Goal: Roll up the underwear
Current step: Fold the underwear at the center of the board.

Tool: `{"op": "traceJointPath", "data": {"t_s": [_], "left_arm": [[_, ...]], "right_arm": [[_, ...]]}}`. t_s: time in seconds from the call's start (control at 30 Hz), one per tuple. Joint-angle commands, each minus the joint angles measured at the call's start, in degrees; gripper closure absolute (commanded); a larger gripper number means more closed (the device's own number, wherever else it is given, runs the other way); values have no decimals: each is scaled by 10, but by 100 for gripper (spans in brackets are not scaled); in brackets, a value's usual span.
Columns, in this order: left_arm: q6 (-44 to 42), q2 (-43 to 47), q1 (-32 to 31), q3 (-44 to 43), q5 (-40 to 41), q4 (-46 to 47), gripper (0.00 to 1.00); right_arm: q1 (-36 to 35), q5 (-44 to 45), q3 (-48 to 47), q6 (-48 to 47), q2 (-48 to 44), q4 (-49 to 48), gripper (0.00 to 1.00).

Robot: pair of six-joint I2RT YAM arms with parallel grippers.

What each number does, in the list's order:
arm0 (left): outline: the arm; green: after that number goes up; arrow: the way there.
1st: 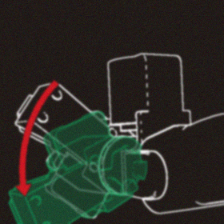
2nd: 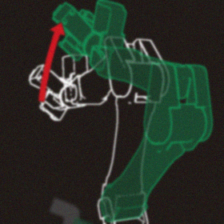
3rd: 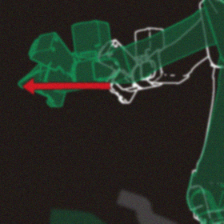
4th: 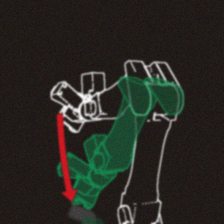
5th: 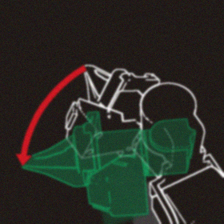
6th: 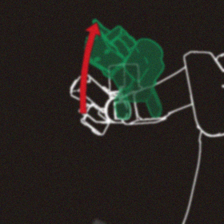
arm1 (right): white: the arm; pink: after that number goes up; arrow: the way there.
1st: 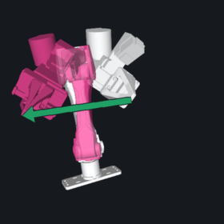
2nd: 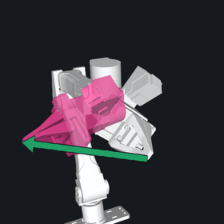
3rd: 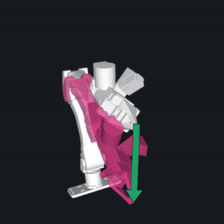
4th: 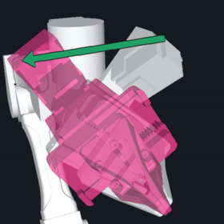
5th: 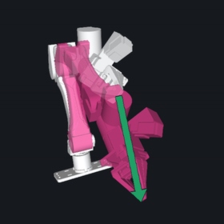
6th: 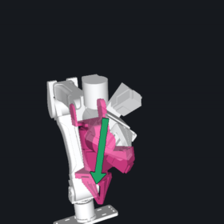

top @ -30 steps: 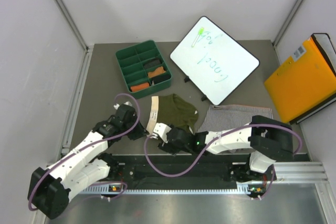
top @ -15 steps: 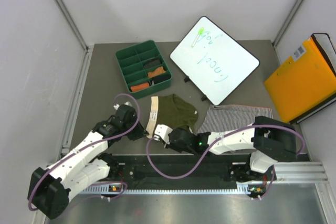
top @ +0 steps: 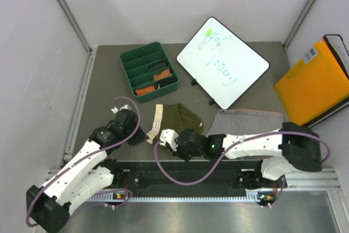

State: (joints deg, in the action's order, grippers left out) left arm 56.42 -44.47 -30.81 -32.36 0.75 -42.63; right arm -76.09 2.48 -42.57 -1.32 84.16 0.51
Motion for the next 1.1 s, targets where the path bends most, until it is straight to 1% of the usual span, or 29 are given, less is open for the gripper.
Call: {"op": "traceJointPath", "data": {"t_s": [0.0, 0.07, 0.13, 0.17, 0.2, 0.27, 0.3, 0.43, 0.5, 0.57, 0.63, 0.7, 0.73, 0.77, 1.07], "left_arm": [[-25, 13, 1, -49, 40, -24, 100], [-27, -6, 1, -53, 29, 2, 100], [-27, -32, 1, -53, 21, 29, 100], [-24, -40, 1, -53, 22, 46, 100], [-24, -58, 1, -54, 24, 82, 100], [-32, -81, 2, -64, 25, 112, 100], [-37, -110, 4, -72, 28, 125, 100], [-68, -175, 19, -114, 43, 138, 100], [-90, -206, 31, -128, 34, 153, 100], [-108, -228, 54, -141, 12, 175, 100], [-120, -264, 70, -154, -1, 183, 100], [-138, -299, 74, -174, -4, 187, 100], [-146, -310, 79, -180, -4, 188, 100], [-149, -319, 81, -189, -27, 192, 100], [-176, -403, 114, -231, -48, 204, 100]], "right_arm": [[-7, 16, -52, 26, -56, 80, 100], [0, 47, -67, 16, -53, 110, 100], [21, 46, -82, -1, -43, 120, 100], [50, 31, -88, -3, -39, 121, 100], [64, 22, -92, -5, -36, 123, 100], [98, 4, -107, -20, -23, 131, 100], [105, -1, -113, -27, -19, 133, 100], [144, -21, -153, -57, 23, 154, 100], [171, -22, -179, -68, 50, 169, 100], [190, -48, -206, -78, 77, 181, 100], [211, -55, -220, -84, 92, 191, 100], [226, -63, -237, -95, 108, 193, 100], [231, -65, -243, -97, 113, 194, 100], [236, -69, -254, -103, 118, 196, 100], [284, -97, -307, -121, 196, 213, 100]]}}
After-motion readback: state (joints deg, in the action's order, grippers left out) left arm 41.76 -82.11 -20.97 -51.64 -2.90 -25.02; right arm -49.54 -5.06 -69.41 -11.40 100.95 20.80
